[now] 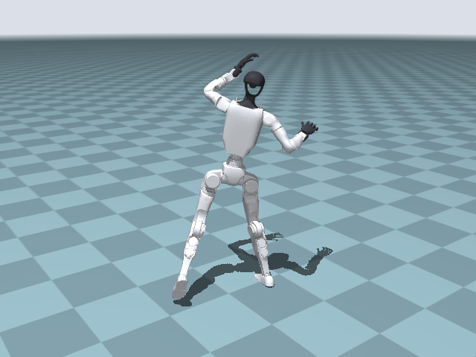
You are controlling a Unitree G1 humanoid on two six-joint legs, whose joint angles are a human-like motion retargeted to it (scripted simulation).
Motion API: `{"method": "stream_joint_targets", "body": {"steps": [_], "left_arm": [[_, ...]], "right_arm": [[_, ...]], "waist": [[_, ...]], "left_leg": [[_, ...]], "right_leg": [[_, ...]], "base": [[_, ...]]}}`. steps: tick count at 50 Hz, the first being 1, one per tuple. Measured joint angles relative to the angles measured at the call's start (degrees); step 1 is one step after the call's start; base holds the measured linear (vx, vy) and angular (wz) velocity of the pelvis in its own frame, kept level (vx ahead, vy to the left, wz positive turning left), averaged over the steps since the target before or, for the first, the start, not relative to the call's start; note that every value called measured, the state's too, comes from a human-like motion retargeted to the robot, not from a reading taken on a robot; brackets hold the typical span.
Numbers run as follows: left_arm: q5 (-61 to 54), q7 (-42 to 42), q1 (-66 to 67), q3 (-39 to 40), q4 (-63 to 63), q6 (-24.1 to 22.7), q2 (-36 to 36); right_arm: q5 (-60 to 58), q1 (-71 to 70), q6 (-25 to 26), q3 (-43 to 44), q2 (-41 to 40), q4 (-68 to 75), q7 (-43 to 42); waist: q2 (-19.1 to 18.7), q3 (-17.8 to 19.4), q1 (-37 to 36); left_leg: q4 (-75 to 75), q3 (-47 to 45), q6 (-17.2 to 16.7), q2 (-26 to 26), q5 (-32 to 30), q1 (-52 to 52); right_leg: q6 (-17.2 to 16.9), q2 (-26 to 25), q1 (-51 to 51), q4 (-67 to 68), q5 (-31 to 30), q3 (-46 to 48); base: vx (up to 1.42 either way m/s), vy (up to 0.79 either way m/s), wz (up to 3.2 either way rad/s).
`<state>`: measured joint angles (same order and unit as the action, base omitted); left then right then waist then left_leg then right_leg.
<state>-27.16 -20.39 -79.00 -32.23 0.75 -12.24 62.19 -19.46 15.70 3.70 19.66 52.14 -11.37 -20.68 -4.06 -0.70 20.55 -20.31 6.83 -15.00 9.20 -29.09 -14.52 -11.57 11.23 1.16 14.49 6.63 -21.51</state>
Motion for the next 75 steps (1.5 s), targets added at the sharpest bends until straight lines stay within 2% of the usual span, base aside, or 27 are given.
{"method": "stream_joint_targets", "body": {"steps": [3, 8, 10, 13, 17, 20, 24, 29, 30, 33, 38, 42, 46, 52, 58, 63, 67, 72, 75], "left_arm": [[2.89, 1.3, -8.33, -6.54, 5.91, -0.62, 2.43], [9.26, 2.77, -14.55, -10.68, 11.74, -0.57, 2.9], [11.71, 3.74, -15.44, -11.74, 13.12, -0.52, 2.53], [12.52, 3.54, -16.76, -13.1, 14.58, -0.59, 2.85], [13.75, 3.65, -18.19, -15.59, 15.52, -0.54, 3.89], [14.93, 3.73, -18.73, -17.43, 16.05, -0.69, 4.68], [19.81, 2.89, -21.05, -19.64, 16.4, -1.03, 4.19], [27.07, 0.73, -22.43, -21.65, 16.28, -1.12, 2.26], [27.34, 0.42, -21.59, -21.7, 16.24, -1.3, 1.61], [26.36, -1.16, -16.07, -18.88, 15.54, -1.2, -0.52], [27.48, 1.88, 0.96, -8.91, 13.53, -0.04, -3.96], [27.54, 5.58, 17.83, -0.48, 10.9, 1.54, -7.22], [26.0, 2.99, 34.15, 5.44, 7.24, 2.54, -11.46], [16.66, -0.91, 54.85, 10.99, -0.29, 3.58, -22.46], [8.42, 5.23, 67.78, 14.68, -14.78, 6.5, -33.77], [-0.45, 11.2, 74.34, 17.49, -23.3, 9.75, -40.76], [0.45, 13.57, 75.6, 15.99, -24.9, 9.68, -41.88], [4.31, 10.33, 70.27, 15.43, -26.41, 9.13, -41.82], [11.45, 5.59, 64.17, 16.7, -29.28, 8.84, -41.22]], "right_arm": [[3.37, 3.68, 0.26, 3.25, -4.38, 3.43, -0.61], [10.56, 6.19, -0.95, 4.63, -10.58, 7.41, -0.49], [13.27, 6.82, -1.94, 4.47, -11.87, 8.19, -0.21], [15.58, 6.9, -2.12, 3.0, -12.45, 8.89, 0.08], [15.27, 6.01, -2.18, 1.11, -12.22, 9.06, -0.36], [14.74, 5.05, -2.45, -0.82, -12.76, 9.68, -1.92], [21.59, 2.67, -3.66, -3.55, -15.92, 13.76, -5.56], [35.88, -1.92, -7.73, -7.43, -21.41, 22.3, -11.21], [37.57, -2.67, -8.76, -8.15, -22.75, 23.32, -12.62], [40.59, -6.3, -10.76, -10.44, -26.01, 23.17, -17.1], [43.19, -13.42, -13.84, -12.75, -27.61, 19.07, -16.35], [45.48, -17.1, -14.32, -14.01, -26.12, 15.38, -14.37], [42.4, -17.43, -12.88, -14.18, -23.6, 13.13, -14.19], [23.33, -14.44, -6.03, -16.07, -18.15, 13.32, -13.84], [5.83, -11.33, -1.15, -19.89, -15.57, 15.65, -10.29], [6.23, -8.82, -0.93, -19.62, -16.86, 16.34, -8.49], [7.59, -6.82, -1.2, -18.26, -17.72, 17.18, -7.77], [11.95, -5.8, -1.72, -18.5, -19.19, 20.34, -9.13], [15.6, -6.16, -2.73, -19.68, -19.05, 23.23, -9.54]], "waist": [[-1.37, 0.62, 1.15], [-1.83, 2.1, 2.01], [-1.12, 2.44, 1.94], [-0.44, 2.9, 1.48], [0.9, 2.39, 0.29], [0.37, 1.65, -0.85], [-0.63, 1.56, -3.69], [1.8, 1.15, -8.3], [2.75, 1.08, -9.63], [5.23, 1.68, -14.33], [8.71, 3.81, -22.34], [9.42, 5.33, -26.16], [9.05, 6.6, -27.16], [8.08, 8.67, -25.91], [5.92, 10.57, -21.81], [1.57, 12.57, -14.46], [-1.79, 14.07, -7.81], [-4.1, 15.54, -2.55], [-4.6, 16.16, -1.35]], "left_leg": [[0.46, 1.15, 0.0, -2.63, -0.47, -0.65], [1.19, 2.58, 0.0, -5.31, -0.03, -0.96], [1.23, 2.09, 0.0, -5.99, 0.63, -0.68], [0.79, 0.14, 0.0, -5.12, 2.06, 0.62], [0.32, -5.13, 0.0, -1.65, 6.98, 2.61], [0.09, -11.03, 0.0, 4.33, 13.08, 3.79], [1.7, -22.98, 0.79, 12.17, 22.01, 4.26], [10.34, -35.22, 1.04, 12.9, 28.96, 4.71], [12.41, -36.29, 0.68, 12.39, 29.72, 4.78], [17.41, -34.91, 0.75, 9.96, 30.46, 5.92], [18.75, -28.47, 2.57, 6.39, 31.73, 8.31], [16.26, -26.26, 3.82, 4.02, 32.83, 10.33], [12.61, -26.91, 4.64, 2.36, 34.06, 12.05], [8.78, -31.46, 4.62, 1.25, 36.25, 12.48], [15.39, -38.54, 3.15, 0.88, 35.1, 6.91], [21.4, -43.5, 2.87, 3.21, 31.64, 3.04], [20.36, -46.52, 2.74, 6.67, 30.14, 3.71], [16.3, -48.53, 2.94, 9.25, 30.77, 5.54], [14.34, -46.56, 3.6, 9.09, 32.33, 6.44]], "right_leg": [[0.14, 1.07, -0.99, -0.92, -0.17, -2.9], [-0.08, 2.61, -2.42, -1.94, -0.55, -5.42], [-2.29, 3.59, -3.13, -1.34, -0.38, -5.37], [-0.43, 4.09, -3.58, -2.09, -1.13, -4.41], [-0.17, 3.95, -4.49, -2.23, -1.8, -1.11], [0.68, 1.57, -4.59, -2.65, -2.27, 3.38], [0.65, -0.55, -3.75, -3.09, -2.58, 11.46], [-2.26, 2.84, -3.11, -1.22, -2.59, 23.04], [-3.43, 3.67, -3.21, -0.01, -2.54, 25.08], [-2.77, 6.09, -1.84, -0.17, -3.93, 30.22], [-1.82, 9.76, 0.01, 0.72, -7.12, 34.87], [-0.97, 12.17, 1.38, -0.44, -10.43, 38.41], [-1.11, 14.24, 2.1, -2.24, -12.84, 42.57], [-1.74, 16.36, 0.64, -3.7, -12.03, 45.32], [-1.68, 14.61, -2.13, -5.61, -9.77, 41.59], [-1.34, 9.87, -5.13, -5.19, -8.88, 37.18], [-1.0, 6.32, -7.79, -4.42, -7.32, 35.18], [-0.79, 3.32, -10.25, -5.29, -4.63, 32.18], [-0.67, 1.71, -11.89, -5.88, -3.72, 28.93]], "base": [[0.05, 0.14, -0.79], [-0.01, 0.13, -0.35], [-0.08, 0.09, 0.12], [-0.14, 0.03, 0.39], [-0.17, -0.03, 0.76], [-0.14, -0.05, 1.13], [-0.13, 0.08, 1.61], [-0.14, 0.26, 2.17], [-0.13, 0.33, 2.05], [-0.12, 0.37, 1.81], [-0.09, 0.36, 1.14], [-0.06, 0.3, 0.44], [-0.06, 0.22, -0.13], [-0.08, 0.08, -0.74], [-0.07, -0.11, -1.11], [-0.04, -0.26, -0.85], [-0.04, -0.32, -0.55], [-0.02, -0.29, -0.73], [0.0, -0.19, -1.2]]}}
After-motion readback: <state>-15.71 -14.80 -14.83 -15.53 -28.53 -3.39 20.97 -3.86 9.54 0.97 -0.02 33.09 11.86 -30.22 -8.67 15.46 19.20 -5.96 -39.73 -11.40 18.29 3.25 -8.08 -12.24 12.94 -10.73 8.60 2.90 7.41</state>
